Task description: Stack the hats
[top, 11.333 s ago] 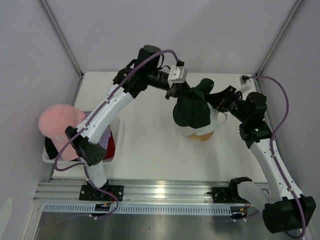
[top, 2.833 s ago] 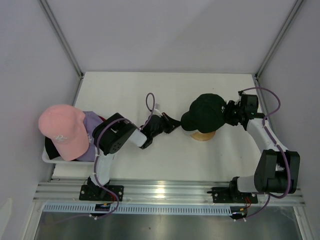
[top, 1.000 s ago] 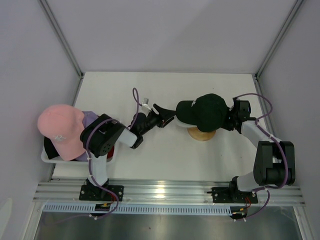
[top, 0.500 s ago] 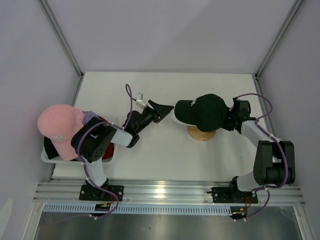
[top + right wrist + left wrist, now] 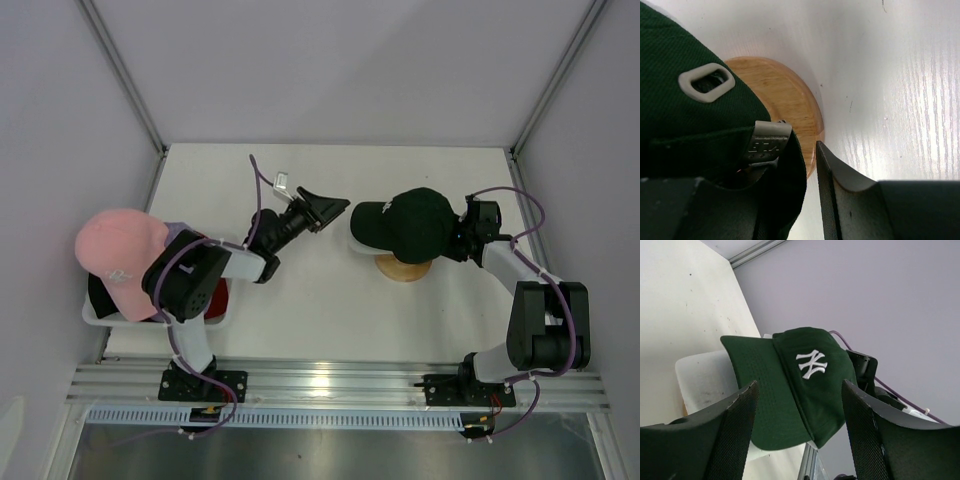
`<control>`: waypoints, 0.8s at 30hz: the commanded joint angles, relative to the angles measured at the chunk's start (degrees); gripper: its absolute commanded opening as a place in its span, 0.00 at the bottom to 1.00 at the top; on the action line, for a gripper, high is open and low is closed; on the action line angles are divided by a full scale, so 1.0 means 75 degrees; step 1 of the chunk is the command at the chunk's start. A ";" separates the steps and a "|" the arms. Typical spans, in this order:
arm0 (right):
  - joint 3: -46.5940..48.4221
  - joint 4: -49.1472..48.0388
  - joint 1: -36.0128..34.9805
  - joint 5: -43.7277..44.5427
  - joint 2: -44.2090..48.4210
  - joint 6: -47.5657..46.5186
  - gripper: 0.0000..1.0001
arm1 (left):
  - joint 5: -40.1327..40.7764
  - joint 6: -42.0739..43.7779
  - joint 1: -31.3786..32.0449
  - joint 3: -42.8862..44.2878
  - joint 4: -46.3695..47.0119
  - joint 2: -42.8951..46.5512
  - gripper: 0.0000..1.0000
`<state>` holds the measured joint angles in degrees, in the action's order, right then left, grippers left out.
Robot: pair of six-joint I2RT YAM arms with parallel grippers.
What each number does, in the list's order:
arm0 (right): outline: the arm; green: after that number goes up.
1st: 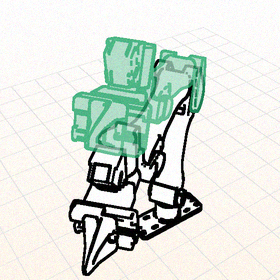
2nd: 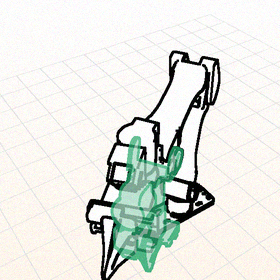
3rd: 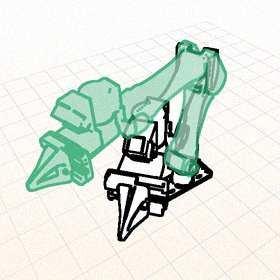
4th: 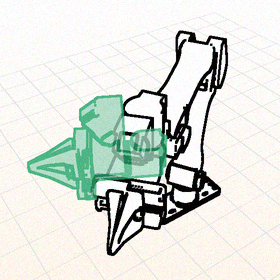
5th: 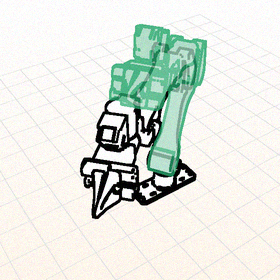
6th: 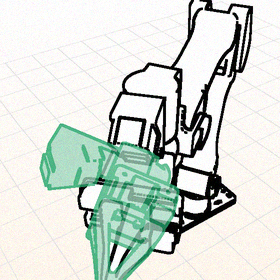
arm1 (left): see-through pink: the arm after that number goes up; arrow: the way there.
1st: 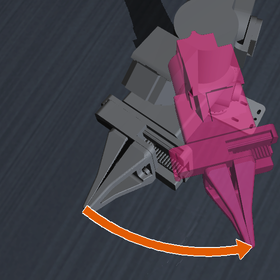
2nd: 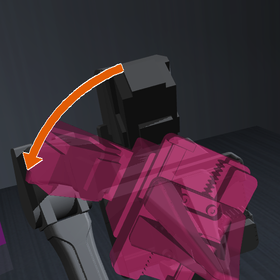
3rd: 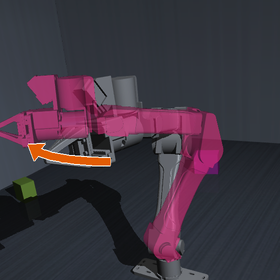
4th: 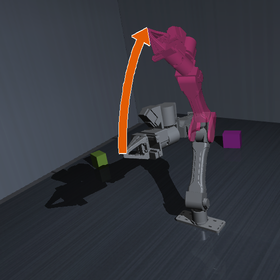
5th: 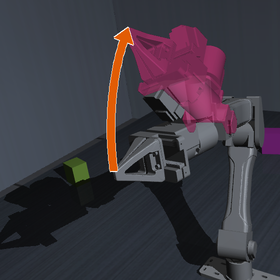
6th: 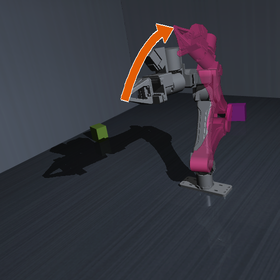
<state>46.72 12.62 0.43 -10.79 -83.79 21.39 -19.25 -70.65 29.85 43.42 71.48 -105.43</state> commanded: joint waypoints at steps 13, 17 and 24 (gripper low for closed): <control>0.0052 0.0087 -0.0033 0.0208 -0.0113 -0.0062 0.35 | 0.0327 0.0221 0.0321 0.0503 -0.0390 -0.0334 0.69; 0.0064 0.0098 -0.0033 0.0196 -0.0149 -0.0063 0.35 | 0.0468 0.0397 0.0403 0.0668 -0.1081 -0.0345 0.68; 0.0075 0.0098 -0.0033 0.0196 -0.0137 -0.0051 0.35 | 0.0352 0.0280 0.0450 0.0855 -0.1153 -0.0544 0.68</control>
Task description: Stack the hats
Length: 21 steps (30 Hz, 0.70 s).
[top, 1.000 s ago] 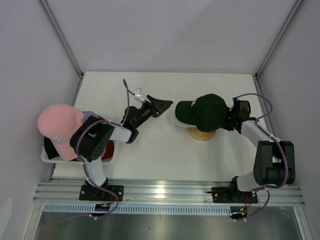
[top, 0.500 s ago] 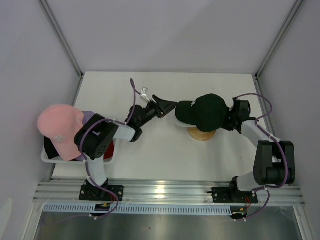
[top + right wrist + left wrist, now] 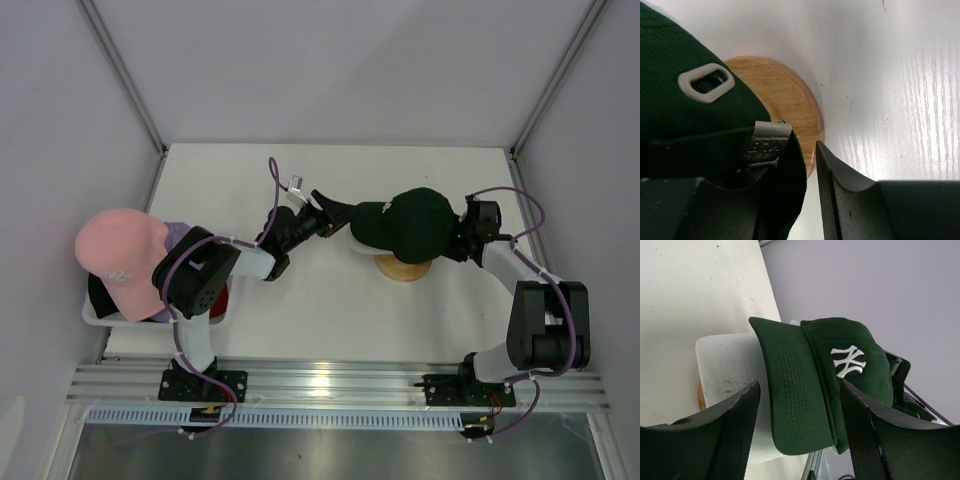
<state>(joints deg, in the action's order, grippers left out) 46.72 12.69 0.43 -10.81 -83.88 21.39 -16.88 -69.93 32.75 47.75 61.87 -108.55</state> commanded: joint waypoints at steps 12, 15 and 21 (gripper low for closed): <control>0.0064 0.0078 -0.0033 0.0222 -0.0160 -0.0063 0.35 | -0.0023 -0.0227 0.0133 0.0279 0.1032 -0.0281 0.01; 0.0064 0.0078 -0.0033 0.0234 -0.0161 -0.0051 0.34 | 0.0281 -0.0004 0.0098 0.0010 0.0962 0.0024 0.01; 0.0017 0.0066 -0.0033 0.0293 -0.0113 -0.0063 0.34 | 0.0481 -0.0168 -0.0230 -0.0717 0.1044 0.0690 0.01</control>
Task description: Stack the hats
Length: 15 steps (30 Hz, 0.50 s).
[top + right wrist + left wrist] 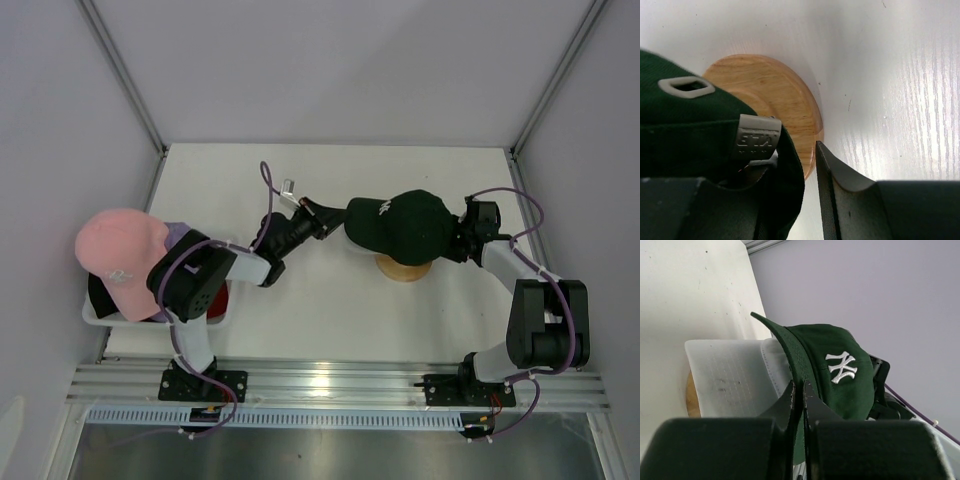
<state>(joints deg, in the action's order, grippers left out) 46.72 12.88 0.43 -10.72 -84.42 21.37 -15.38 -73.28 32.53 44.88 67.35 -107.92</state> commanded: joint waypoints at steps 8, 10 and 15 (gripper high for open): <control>0.0017 0.0075 -0.0033 0.0328 -0.0041 -0.0060 0.34 | 0.1087 0.0676 -0.0283 -0.0722 -0.1337 0.1721 0.01; 0.0017 0.0075 -0.0033 0.0351 -0.0029 -0.0060 0.34 | 0.1253 0.0560 -0.0353 -0.0932 -0.1551 0.1547 0.01; 0.0005 0.0040 -0.0033 0.0304 -0.0169 -0.0048 0.34 | 0.1078 0.0337 -0.0400 -0.0840 -0.1305 0.0551 0.01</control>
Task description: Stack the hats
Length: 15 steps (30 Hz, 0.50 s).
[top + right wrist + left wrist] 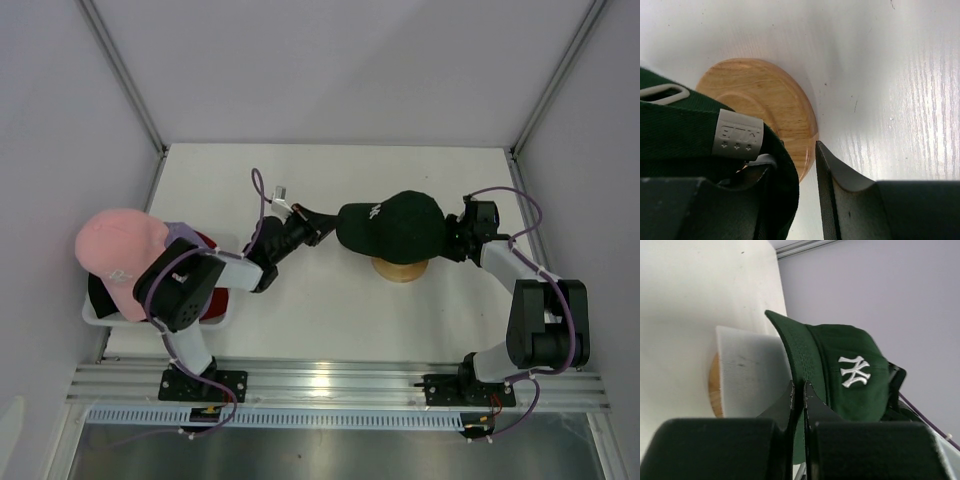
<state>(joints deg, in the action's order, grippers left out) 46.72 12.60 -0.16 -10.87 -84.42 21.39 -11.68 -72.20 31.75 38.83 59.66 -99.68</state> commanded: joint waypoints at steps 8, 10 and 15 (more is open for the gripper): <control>0.0017 0.0090 0.0045 0.0360 -0.0158 -0.0063 0.34 | 0.0643 0.0814 -0.0167 0.0974 -0.1870 -0.1299 0.01; 0.0017 0.0089 0.0045 0.0337 -0.0181 -0.0074 0.34 | 0.0702 0.1002 -0.0073 0.1256 -0.2384 -0.1463 0.00; 0.0029 0.0113 0.0045 0.0325 -0.0205 -0.0074 0.34 | 0.1029 0.1458 0.0149 0.1596 -0.3486 -0.1511 0.01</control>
<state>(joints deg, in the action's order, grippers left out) 46.72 12.08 -0.14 -10.98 -84.60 21.41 -10.79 -69.08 32.38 50.59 49.25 -109.21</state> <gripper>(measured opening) 0.346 0.033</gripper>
